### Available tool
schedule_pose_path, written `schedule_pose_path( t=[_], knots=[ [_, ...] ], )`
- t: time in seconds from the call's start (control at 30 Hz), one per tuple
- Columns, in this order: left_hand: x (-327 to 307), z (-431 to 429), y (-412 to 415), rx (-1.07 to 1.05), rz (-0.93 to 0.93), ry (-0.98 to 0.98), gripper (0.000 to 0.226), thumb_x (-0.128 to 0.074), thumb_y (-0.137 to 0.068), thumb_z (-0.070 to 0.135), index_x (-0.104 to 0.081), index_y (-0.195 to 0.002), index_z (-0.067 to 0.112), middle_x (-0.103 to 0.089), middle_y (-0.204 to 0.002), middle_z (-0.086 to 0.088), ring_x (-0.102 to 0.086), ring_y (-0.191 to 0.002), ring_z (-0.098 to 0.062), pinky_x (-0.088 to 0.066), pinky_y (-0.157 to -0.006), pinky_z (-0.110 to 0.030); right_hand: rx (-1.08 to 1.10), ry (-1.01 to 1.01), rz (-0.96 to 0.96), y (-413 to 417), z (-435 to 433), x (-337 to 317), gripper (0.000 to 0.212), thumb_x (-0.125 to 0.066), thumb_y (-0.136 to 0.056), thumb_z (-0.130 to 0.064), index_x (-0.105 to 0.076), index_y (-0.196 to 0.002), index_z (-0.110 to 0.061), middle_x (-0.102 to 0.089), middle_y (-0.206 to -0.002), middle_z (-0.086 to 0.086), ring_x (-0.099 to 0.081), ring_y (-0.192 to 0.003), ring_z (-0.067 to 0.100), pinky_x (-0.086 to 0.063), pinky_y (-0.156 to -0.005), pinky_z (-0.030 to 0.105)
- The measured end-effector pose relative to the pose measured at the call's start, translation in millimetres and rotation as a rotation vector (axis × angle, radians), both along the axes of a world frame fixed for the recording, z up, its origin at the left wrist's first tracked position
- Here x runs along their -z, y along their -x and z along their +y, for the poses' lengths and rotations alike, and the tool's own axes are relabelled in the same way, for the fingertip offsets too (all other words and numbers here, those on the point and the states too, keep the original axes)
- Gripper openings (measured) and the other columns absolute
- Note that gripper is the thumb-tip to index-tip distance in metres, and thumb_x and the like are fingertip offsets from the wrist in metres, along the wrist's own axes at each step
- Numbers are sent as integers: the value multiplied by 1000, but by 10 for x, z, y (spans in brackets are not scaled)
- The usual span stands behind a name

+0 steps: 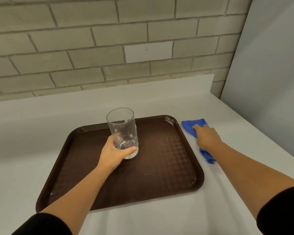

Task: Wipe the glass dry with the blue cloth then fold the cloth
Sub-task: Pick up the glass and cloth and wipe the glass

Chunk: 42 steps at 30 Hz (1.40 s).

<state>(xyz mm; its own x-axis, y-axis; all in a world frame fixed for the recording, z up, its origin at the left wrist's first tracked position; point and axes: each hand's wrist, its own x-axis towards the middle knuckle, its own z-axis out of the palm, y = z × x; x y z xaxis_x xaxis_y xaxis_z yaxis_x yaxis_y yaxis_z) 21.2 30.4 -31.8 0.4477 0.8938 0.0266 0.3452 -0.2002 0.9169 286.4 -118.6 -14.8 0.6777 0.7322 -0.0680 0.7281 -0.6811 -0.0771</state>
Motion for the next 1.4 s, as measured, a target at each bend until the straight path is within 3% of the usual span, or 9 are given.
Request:
schedule_pose_path(
  t=[0.23, 0.4, 0.5, 0.63, 0.77, 0.97, 1.1, 1.23, 1.4],
  knots=[
    [-70, 29, -58, -25, -53, 41, 67, -79, -58, 37, -47, -115, 26, -60, -106, 4, -58, -101, -16, -43, -77, -22, 204, -829, 533, 96, 47, -363, 35, -50, -80, -2, -54, -115, -7, -62, -104, 17, -53, -78, 22, -42, -66, 31],
    [-420, -141, -119, 121, -353, 326, 51, -69, -68, 25, -52, -116, 15, -65, -103, -10, -64, -98, -24, -51, -88, -39, 5, -1206, 715, 802, 168, -845, 37, -48, -79, -4, -60, -105, -27, -60, -88, -16, -59, -71, -7, -46, -57, 4],
    [-745, -334, -94, 276, -529, 500, 45, -66, -60, 35, -63, -102, 17, -72, -84, 0, -68, -77, -14, -54, -66, -27, -328, -1193, 610, 1428, 137, -935, 39, -47, -82, -6, -56, -109, -32, -54, -108, -11, -50, -94, -18, -37, -83, -1],
    [-1023, -529, 21, 401, -638, 592, 45, -63, -56, 49, -72, -93, 23, -75, -89, 1, -70, -84, -13, -57, -73, -27, -610, -987, 293, 1920, 134, -943, 46, -36, -85, -32, -35, -130, -35, -20, -143, -19, -20, -123, -3, -8, -106, 9],
    [-1197, -561, 166, 473, -794, 676, 37, -58, -64, 46, -73, -94, 31, -75, -100, 8, -69, -94, -7, -57, -74, -25, -808, -894, 235, 1939, 271, -1249, 44, -36, -89, -26, -41, -133, -28, -7, -142, -24, 9, -136, -2, 14, -112, 20],
    [-1351, -417, 254, 466, -704, 595, 32, -66, -58, 43, -76, -80, 22, -76, -85, -3, -72, -81, -20, -54, -82, -44, -683, -1016, 491, 1887, 591, -1714, 39, -40, -94, -15, -43, -133, -17, -15, -153, -7, 0, -141, 7, -4, -113, 22],
    [-1374, -360, 288, 440, -739, 620, 37, -71, -56, 42, -72, -83, 17, -73, -80, -5, -69, -75, -20, -56, -71, -36, -522, -1230, 786, 2078, 452, -1547, 42, -39, -94, -19, -34, -125, -47, -19, -147, -26, -17, -135, -9, -18, -112, 15],
    [-1406, -330, 377, 535, -727, 598, 29, -66, -59, 43, -76, -74, 21, -75, -70, 1, -70, -65, -12, -56, -58, -25, -703, -1114, 500, 2314, 201, -1153, 46, -36, -90, -31, -23, -122, -61, -6, -143, -44, -2, -137, -12, -6, -113, 9],
    [-1411, -359, 368, 587, -719, 609, 26, -67, -59, 39, -77, -75, 21, -75, -75, -1, -71, -74, -13, -59, -66, -29, -763, -1003, 194, 2128, 358, -1525, 47, -35, -90, -25, -31, -137, -28, -3, -143, -30, 8, -138, -5, 5, -112, 10]
  ],
)
